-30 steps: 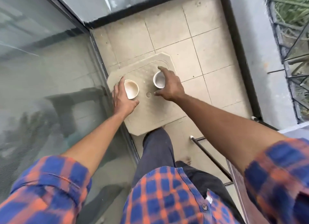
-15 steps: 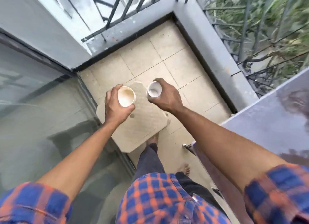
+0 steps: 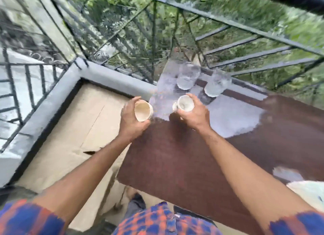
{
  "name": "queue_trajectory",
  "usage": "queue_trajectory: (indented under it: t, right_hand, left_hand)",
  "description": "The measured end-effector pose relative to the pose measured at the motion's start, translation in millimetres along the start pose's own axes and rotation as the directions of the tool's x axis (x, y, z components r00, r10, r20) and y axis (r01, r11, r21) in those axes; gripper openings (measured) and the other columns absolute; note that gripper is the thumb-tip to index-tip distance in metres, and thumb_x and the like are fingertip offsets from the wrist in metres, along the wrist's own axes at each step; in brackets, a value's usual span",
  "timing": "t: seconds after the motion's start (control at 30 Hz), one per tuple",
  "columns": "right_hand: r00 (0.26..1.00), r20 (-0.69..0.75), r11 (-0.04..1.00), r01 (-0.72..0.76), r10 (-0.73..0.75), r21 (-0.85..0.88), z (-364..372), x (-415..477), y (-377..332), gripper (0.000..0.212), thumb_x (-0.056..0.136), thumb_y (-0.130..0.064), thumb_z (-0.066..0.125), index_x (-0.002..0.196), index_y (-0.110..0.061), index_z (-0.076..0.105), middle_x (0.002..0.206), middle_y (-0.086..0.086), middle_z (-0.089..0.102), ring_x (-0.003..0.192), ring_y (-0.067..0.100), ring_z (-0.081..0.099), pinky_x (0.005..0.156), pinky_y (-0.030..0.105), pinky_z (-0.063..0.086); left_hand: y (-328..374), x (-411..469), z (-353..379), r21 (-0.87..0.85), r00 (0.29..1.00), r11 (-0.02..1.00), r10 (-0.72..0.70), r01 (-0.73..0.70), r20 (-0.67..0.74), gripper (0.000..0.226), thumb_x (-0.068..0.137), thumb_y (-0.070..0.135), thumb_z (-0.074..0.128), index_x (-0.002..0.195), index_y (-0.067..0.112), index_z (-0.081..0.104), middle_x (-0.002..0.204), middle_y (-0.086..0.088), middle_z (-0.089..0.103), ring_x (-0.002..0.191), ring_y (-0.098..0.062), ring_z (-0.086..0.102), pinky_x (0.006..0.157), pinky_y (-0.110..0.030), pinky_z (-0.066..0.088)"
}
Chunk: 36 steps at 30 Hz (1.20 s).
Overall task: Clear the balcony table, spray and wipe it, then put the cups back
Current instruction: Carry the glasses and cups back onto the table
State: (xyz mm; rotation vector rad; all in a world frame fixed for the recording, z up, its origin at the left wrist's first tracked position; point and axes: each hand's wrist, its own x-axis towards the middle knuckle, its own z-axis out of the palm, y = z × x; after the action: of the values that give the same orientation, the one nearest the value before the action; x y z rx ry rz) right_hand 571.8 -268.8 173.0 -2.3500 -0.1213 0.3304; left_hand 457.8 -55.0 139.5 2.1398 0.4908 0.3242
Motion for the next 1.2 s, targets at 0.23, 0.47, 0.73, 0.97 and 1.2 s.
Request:
queue_trajectory:
  t: [0.23, 0.47, 0.73, 0.97, 1.2]
  right_hand:
    - [0.948, -0.211, 0.971, -0.230, 0.240, 0.068, -125, 47, 138, 0.073, 0.073, -0.043, 0.082, 0.140, -0.034, 0.054, 0.131, -0.001, 0.065, 0.120, 0.025, 0.059, 0.098, 0.033, 0.044]
    - [0.862, -0.353, 0.930, -0.317, 0.364, 0.186, -178, 93, 222, 0.074, 0.071, -0.042, 0.080, 0.139, -0.035, 0.052, 0.129, -0.005, 0.066, 0.120, 0.021, 0.059, 0.098, 0.027, 0.041]
    - [0.872, -0.356, 0.936, -0.268, 0.336, 0.227, -196, 125, 251, 0.077, 0.066, -0.033, 0.080, 0.137, -0.035, 0.050, 0.128, -0.006, 0.064, 0.118, 0.021, 0.057, 0.097, 0.029, 0.043]
    - [0.890, -0.330, 0.946, -0.264, 0.314, 0.190, -193, 129, 263, 0.085, 0.063, -0.038, 0.083, 0.139, -0.038, 0.045, 0.133, -0.007, 0.060, 0.124, 0.025, 0.053, 0.096, 0.037, 0.048]
    - [0.905, -0.286, 0.931, -0.235, 0.314, 0.278, -191, 115, 268, 0.114, 0.058, -0.039, 0.090, 0.153, -0.033, 0.028, 0.147, -0.005, 0.051, 0.136, 0.020, 0.045, 0.110, 0.037, 0.040]
  left_hand:
    - [103, 22, 177, 0.013, 0.960, 0.998, 0.051, -0.057, 0.276, 0.084, 0.064, 0.020, 0.084, 0.140, 0.018, 0.048, 0.125, -0.003, 0.057, 0.118, -0.026, 0.055, 0.105, -0.041, 0.042]
    - [173, 56, 303, 0.078, 0.917, 0.979, 0.145, -0.187, 0.371, 0.080, 0.071, 0.027, 0.084, 0.140, 0.009, 0.048, 0.132, -0.012, 0.059, 0.124, -0.033, 0.053, 0.106, -0.039, 0.037]
    - [196, 85, 358, 0.171, 0.935, 0.980, 0.036, -0.102, 0.353, 0.089, 0.068, 0.044, 0.073, 0.147, 0.022, 0.038, 0.140, -0.009, 0.054, 0.131, -0.034, 0.049, 0.108, -0.050, 0.040]
    - [192, 84, 359, 0.213, 0.929, 0.969, 0.039, -0.124, 0.367, 0.100, 0.065, 0.044, 0.073, 0.152, 0.016, 0.032, 0.139, -0.016, 0.052, 0.130, -0.037, 0.047, 0.108, -0.049, 0.040]
    - [183, 47, 327, 0.180, 0.941, 0.984, -0.046, -0.016, 0.334, 0.096, 0.067, 0.030, 0.078, 0.150, 0.011, 0.034, 0.139, -0.016, 0.050, 0.128, -0.033, 0.047, 0.109, -0.046, 0.040]
